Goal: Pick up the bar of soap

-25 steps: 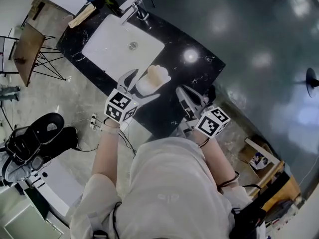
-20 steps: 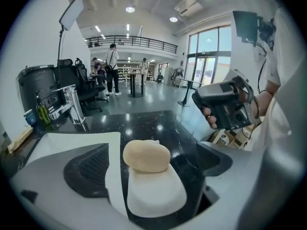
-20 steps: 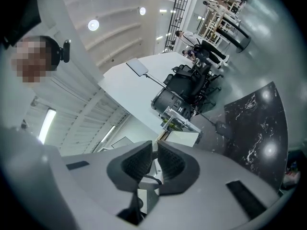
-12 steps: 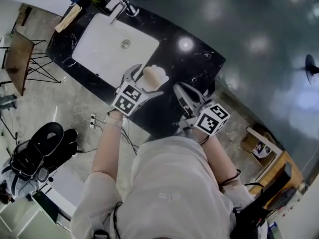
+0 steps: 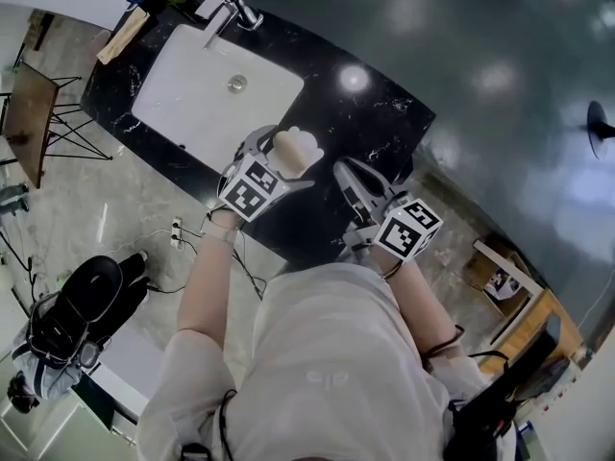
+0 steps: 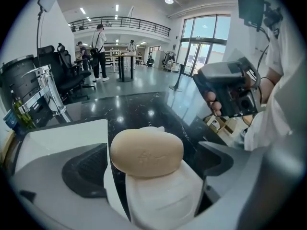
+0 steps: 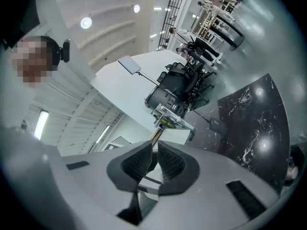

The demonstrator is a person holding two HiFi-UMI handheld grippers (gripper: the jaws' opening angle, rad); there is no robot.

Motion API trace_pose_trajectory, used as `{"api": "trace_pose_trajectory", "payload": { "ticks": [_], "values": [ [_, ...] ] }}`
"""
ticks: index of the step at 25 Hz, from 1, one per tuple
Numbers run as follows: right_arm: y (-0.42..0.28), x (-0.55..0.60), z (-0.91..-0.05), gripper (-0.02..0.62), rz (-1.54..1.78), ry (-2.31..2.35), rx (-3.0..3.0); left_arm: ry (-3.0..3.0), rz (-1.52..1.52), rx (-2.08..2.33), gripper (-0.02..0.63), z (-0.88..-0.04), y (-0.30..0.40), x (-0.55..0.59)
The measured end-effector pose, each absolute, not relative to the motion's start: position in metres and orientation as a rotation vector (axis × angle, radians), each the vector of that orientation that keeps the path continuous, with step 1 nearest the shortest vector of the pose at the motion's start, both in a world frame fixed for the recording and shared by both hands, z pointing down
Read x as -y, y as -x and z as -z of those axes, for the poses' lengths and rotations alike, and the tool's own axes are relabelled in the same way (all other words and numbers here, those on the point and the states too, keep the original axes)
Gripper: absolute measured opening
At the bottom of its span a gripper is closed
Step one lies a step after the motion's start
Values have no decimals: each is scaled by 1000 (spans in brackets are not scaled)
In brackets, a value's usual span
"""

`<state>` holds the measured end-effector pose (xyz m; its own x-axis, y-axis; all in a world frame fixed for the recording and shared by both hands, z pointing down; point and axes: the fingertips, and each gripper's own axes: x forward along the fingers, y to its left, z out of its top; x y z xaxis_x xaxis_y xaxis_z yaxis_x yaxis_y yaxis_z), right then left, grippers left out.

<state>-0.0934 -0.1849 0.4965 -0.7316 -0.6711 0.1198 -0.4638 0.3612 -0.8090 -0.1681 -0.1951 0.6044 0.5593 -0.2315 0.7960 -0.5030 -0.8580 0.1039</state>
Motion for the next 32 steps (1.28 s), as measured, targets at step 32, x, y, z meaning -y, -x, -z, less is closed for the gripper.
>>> {"api": "trace_pose_trajectory", "payload": {
  "ticks": [32],
  "values": [
    [97, 190, -502, 51, 1333, 1022, -2380, -2315, -1277, 526, 477, -612, 172, 196]
  ]
}}
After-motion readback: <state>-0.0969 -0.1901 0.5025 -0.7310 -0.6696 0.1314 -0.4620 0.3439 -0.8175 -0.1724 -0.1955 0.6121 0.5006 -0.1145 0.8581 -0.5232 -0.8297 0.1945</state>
